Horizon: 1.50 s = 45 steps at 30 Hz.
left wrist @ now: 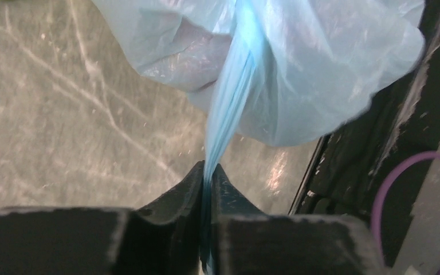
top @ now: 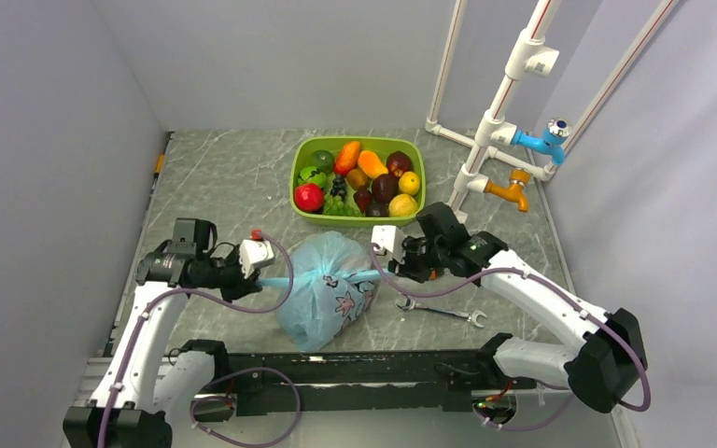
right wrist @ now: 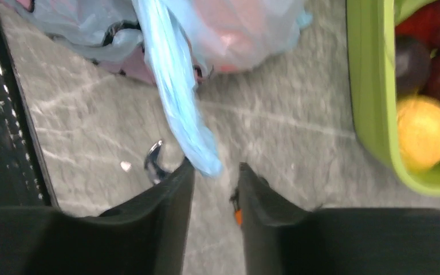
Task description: Place the fake fruits into the plastic bag and tie a complex knot
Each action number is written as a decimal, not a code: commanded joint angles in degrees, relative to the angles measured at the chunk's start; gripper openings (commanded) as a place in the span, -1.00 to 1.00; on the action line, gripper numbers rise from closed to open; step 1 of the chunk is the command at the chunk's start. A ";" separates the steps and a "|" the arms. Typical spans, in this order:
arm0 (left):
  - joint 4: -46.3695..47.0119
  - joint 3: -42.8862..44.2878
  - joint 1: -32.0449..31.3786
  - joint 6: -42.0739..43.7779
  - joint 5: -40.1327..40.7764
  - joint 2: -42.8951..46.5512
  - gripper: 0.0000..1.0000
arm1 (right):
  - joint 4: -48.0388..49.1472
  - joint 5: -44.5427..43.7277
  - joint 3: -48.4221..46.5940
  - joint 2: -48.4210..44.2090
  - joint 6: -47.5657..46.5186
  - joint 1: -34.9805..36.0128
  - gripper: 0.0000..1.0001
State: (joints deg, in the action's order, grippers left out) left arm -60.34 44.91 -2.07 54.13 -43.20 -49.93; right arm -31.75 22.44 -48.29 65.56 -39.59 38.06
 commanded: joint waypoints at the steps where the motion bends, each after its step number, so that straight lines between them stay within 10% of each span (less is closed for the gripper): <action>1: 0.21 1.57 -1.73 -6.43 8.68 0.98 -0.35 | -10.93 -4.68 -4.33 -2.58 1.56 -2.93 0.00; 7: -2.34 11.95 -1.71 -12.54 6.25 -0.77 0.97 | -12.43 -0.92 -8.56 -9.43 7.51 -2.91 0.88; 20: -4.00 37.41 1.44 -30.61 7.10 -8.23 0.99 | -6.48 -6.11 -11.02 -22.25 26.89 -9.21 0.99; 36: 2.14 23.30 4.72 -41.74 31.74 -5.80 0.99 | -4.20 -7.08 -2.07 -30.83 36.58 -25.57 0.99; 45: 5.63 19.84 4.75 -40.91 32.55 -0.44 0.99 | -5.17 -7.93 -3.28 -31.63 34.79 -29.50 0.99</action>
State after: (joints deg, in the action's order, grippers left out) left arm -57.93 65.69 2.46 13.80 -12.53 -53.32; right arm -39.11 15.44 -50.28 35.11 -4.93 8.91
